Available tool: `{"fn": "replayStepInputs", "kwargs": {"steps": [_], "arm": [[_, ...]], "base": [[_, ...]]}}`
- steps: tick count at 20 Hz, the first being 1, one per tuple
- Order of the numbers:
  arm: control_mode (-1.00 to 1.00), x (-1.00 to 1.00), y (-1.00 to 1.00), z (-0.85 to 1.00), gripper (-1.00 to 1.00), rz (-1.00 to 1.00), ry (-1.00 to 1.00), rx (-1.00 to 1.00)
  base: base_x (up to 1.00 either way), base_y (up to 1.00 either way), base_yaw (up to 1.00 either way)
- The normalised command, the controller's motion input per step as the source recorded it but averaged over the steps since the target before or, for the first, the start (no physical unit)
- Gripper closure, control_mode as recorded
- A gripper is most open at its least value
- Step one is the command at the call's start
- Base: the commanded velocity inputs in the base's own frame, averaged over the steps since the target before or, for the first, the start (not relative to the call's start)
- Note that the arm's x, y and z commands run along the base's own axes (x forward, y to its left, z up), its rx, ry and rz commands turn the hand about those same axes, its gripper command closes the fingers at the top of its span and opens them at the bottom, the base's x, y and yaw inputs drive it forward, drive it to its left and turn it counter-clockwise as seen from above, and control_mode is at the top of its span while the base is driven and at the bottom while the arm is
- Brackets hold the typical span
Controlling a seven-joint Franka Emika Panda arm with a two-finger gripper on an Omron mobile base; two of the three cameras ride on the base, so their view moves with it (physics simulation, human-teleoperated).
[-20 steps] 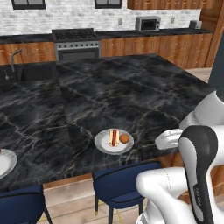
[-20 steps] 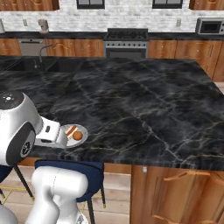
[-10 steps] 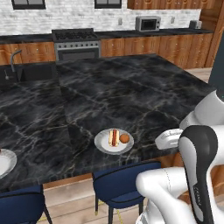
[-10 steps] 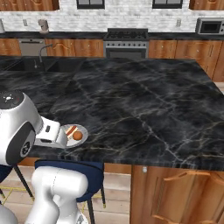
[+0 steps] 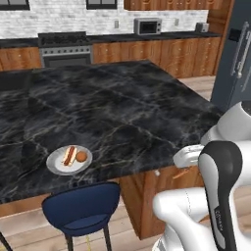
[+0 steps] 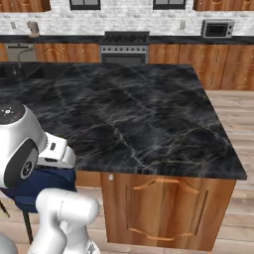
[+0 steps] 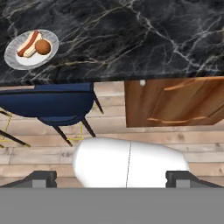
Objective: Pick up the tangerine and mango from the fridge and place one fruit on each plate on the dining counter.
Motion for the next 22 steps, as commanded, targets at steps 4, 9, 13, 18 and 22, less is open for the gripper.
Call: {"fn": "replayStepInputs", "kwargs": {"steps": [4,9,13,18,22], "arm": [[1.00,0.00,0.00,0.00,-1.00,0.00,0.00,0.00],[1.00,0.00,0.00,0.00,-1.00,0.00,0.00,0.00],[1.00,0.00,0.00,0.00,-1.00,0.00,0.00,0.00],[1.00,0.00,0.00,0.00,-1.00,0.00,0.00,0.00],[1.00,0.00,0.00,0.00,-1.00,0.00,0.00,0.00]], "base": [[0.00,-1.00,0.03],[0.00,-1.00,0.18],[-0.10,-1.00,0.09],[0.08,-1.00,0.00],[0.54,-1.00,0.00]]}}
